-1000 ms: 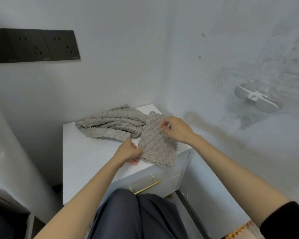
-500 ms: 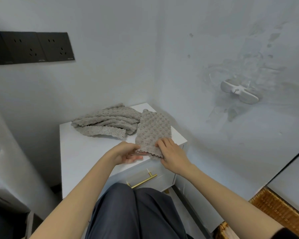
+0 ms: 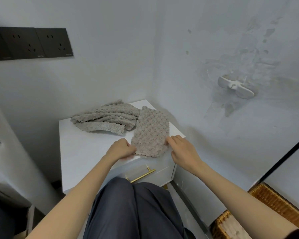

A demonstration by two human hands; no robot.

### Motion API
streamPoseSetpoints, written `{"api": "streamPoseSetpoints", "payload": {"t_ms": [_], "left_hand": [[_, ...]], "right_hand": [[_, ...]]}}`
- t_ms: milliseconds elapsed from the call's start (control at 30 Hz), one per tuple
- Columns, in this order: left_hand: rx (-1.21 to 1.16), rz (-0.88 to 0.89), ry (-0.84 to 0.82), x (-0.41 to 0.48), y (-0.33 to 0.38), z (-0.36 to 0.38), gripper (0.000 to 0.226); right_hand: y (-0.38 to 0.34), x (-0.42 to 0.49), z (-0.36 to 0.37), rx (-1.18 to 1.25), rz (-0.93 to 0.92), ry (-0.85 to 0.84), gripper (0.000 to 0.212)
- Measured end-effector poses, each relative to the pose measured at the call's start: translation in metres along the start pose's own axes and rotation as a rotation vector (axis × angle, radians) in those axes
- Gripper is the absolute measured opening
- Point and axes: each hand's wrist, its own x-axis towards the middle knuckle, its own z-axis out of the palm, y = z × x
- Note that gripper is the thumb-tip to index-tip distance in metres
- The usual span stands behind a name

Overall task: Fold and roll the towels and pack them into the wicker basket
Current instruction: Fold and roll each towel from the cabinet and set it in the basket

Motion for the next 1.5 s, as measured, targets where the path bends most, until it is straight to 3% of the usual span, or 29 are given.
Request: {"api": "streamPoseSetpoints", "payload": {"t_ms": [67,167,267,400,700,833,1033,1267,1433,1500], "left_hand": [[0.189,0.036,0.122,-0.003,-0.002,0.002,0.026],[0.274,0.167,0.23,-0.007,-0.004,0.004,0.022],[0.319,0.418,0.226,-0.009,-0.005,0.004,0.023],[0.368,0.529,0.172,-0.012,-0.008,0.005,0.028],[0.302,0.544,0.138,-0.013,-0.017,0.008,0.021],[0.379,0.534,0.137,-0.01,-0.019,0.009,0.032],[0.447,0.54,0.156,-0.007,-0.016,0.012,0.049],[0.397,0.532,0.225,-0.003,-0.004,0.018,0.023],[0.174,0.423,0.252,0.002,0.0,0.024,0.022],[0.121,0.408,0.272,0.005,0.001,0.027,0.022]], "right_hand": [[-0.006,-0.006,0.004,0.063,-0.036,-0.007,0.03],[-0.017,-0.011,0.012,0.065,-0.085,-0.019,0.029],[-0.027,-0.01,0.023,0.005,-0.085,-0.027,0.035],[-0.037,-0.002,0.032,-0.091,-0.008,-0.047,0.039],[-0.041,0.002,0.044,-0.212,0.021,0.052,0.032],[-0.038,0.002,0.039,-0.173,-0.011,0.124,0.027],[-0.021,-0.001,0.022,0.021,-0.008,0.221,0.016],[0.006,0.006,0.01,0.358,0.184,0.075,0.021],[0.019,0.007,0.013,0.567,0.335,0.023,0.013],[0.023,0.01,0.013,0.641,0.388,0.015,0.019]]}}
